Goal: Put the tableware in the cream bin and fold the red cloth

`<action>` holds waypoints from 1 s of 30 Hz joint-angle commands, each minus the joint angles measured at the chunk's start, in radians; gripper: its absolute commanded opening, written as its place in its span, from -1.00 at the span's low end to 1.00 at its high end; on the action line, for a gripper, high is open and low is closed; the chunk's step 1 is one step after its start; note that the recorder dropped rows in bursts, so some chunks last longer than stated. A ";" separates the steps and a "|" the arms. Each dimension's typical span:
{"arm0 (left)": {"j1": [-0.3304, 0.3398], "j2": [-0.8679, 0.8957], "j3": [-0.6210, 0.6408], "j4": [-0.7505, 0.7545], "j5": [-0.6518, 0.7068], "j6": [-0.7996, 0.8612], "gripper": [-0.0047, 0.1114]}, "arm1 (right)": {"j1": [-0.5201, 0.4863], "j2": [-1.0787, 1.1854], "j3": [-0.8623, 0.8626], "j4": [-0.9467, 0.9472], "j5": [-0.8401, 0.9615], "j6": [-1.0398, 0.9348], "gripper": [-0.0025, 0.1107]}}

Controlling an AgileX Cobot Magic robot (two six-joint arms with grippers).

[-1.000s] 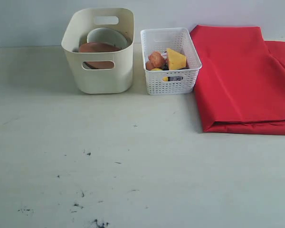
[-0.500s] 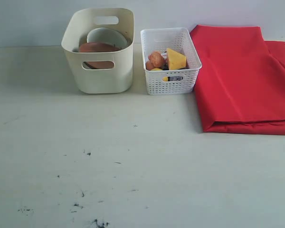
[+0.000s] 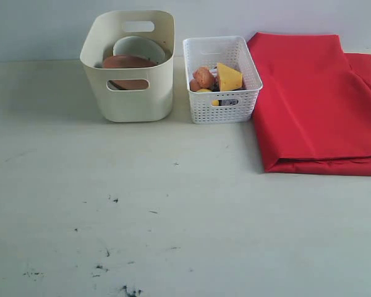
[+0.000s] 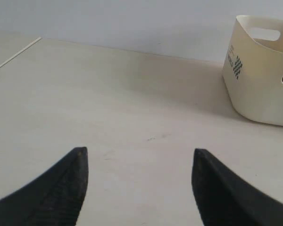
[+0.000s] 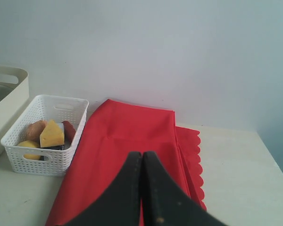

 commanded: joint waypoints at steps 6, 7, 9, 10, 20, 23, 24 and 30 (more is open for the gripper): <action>0.001 -0.006 0.000 0.007 0.000 0.005 0.14 | 0.002 -0.007 0.006 0.003 -0.010 0.000 -0.96; 0.001 -0.006 0.000 0.007 0.000 0.005 0.14 | 0.002 -0.007 0.006 0.004 -0.009 -0.002 -0.96; 0.001 -0.006 0.000 0.007 0.000 0.005 0.14 | 0.002 -0.007 0.006 0.004 -0.009 -0.002 -0.96; 0.001 -0.006 0.000 0.007 0.000 0.005 0.14 | 0.002 -0.007 0.006 0.001 -0.009 -0.006 -0.96; 0.001 -0.006 0.000 0.007 0.002 0.005 0.14 | 0.002 0.002 0.030 0.005 -0.019 0.001 -0.96; 0.001 -0.006 0.000 0.007 0.002 0.005 0.14 | 0.002 0.002 0.094 0.024 -0.073 0.003 -0.96; 0.001 -0.006 0.000 0.007 0.002 0.005 0.14 | 0.002 0.002 0.121 0.033 -0.100 0.003 -0.96; 0.001 -0.006 0.000 0.007 0.002 0.005 0.14 | 0.002 -0.036 0.266 0.038 -0.245 0.024 -0.96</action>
